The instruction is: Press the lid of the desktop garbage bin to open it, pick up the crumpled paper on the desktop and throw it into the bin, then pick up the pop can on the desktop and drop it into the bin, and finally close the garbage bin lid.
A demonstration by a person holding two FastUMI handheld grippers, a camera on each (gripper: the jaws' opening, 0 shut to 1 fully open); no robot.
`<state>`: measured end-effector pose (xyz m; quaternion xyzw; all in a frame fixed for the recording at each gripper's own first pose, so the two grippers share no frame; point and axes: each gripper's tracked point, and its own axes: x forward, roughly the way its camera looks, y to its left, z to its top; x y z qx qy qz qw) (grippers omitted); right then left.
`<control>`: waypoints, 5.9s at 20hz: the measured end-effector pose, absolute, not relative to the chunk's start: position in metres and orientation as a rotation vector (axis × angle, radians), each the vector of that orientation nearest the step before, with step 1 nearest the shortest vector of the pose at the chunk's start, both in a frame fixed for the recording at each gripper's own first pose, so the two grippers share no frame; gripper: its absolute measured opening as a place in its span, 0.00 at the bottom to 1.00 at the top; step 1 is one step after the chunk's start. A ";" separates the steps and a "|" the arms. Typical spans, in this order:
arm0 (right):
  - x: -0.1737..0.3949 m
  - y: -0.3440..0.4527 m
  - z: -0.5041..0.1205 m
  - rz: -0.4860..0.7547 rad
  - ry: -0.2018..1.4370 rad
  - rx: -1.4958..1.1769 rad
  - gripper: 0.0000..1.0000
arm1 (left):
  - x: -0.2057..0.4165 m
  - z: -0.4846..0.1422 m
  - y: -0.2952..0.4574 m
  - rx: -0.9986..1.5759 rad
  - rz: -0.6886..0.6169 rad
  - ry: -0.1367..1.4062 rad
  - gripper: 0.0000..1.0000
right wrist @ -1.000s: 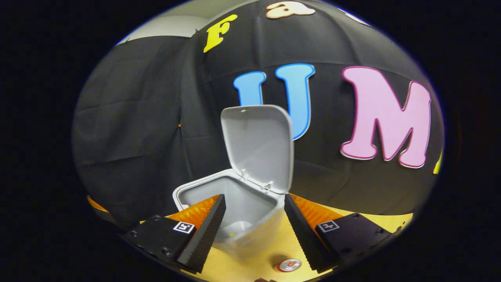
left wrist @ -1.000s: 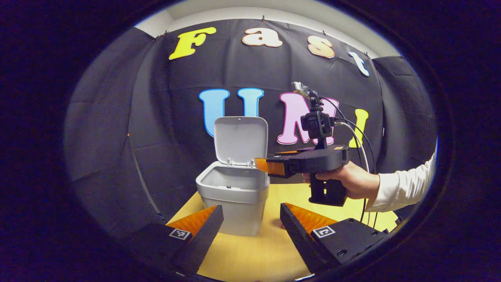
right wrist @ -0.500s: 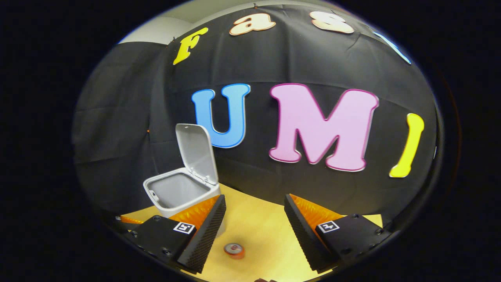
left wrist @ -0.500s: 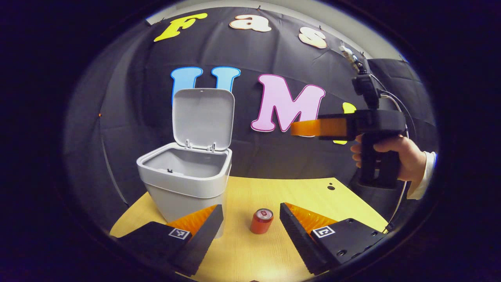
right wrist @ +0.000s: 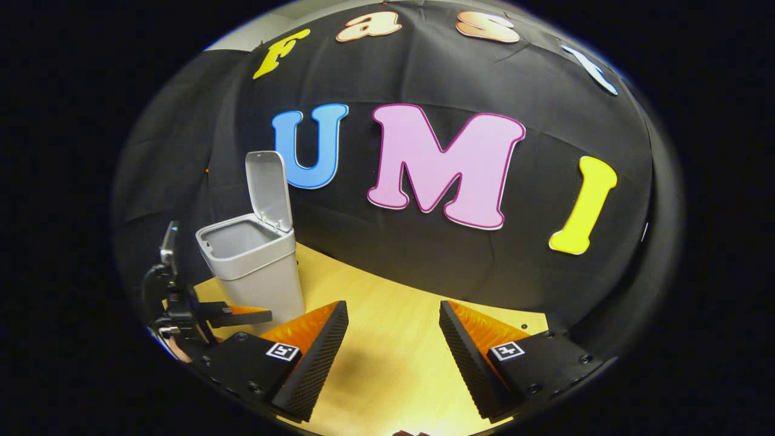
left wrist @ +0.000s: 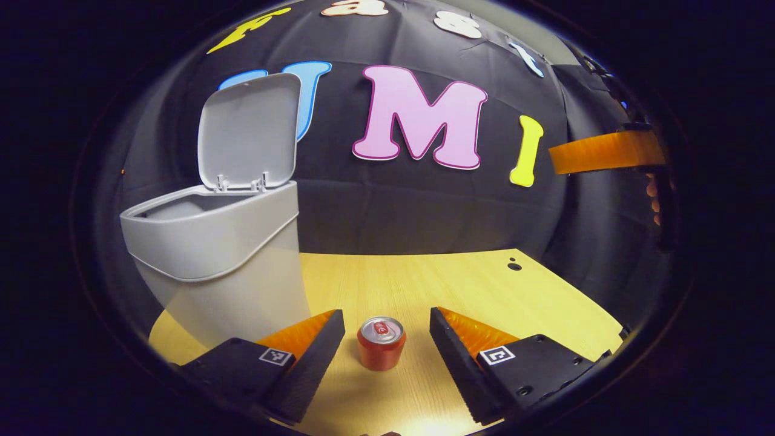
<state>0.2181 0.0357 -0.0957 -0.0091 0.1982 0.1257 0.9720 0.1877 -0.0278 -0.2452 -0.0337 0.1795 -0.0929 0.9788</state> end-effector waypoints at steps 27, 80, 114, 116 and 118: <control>0.221 0.018 -0.146 0.211 0.503 0.065 0.98 | 0.221 -0.308 -0.028 -0.009 -0.142 0.534 0.85; 0.123 0.009 -0.169 0.202 0.485 0.184 0.96 | 0.378 0.046 0.207 0.075 0.047 0.259 0.94; 0.087 0.059 -0.125 0.232 0.422 0.071 0.98 | 0.225 -0.130 0.194 0.043 -0.063 0.597 0.94; 0.087 0.058 -0.115 0.223 0.412 0.072 0.98 | 0.220 -0.127 0.196 0.040 -0.045 0.582 0.94; 0.082 0.063 -0.104 0.207 0.402 0.100 0.97 | 0.213 -0.116 0.190 0.012 -0.047 0.547 0.99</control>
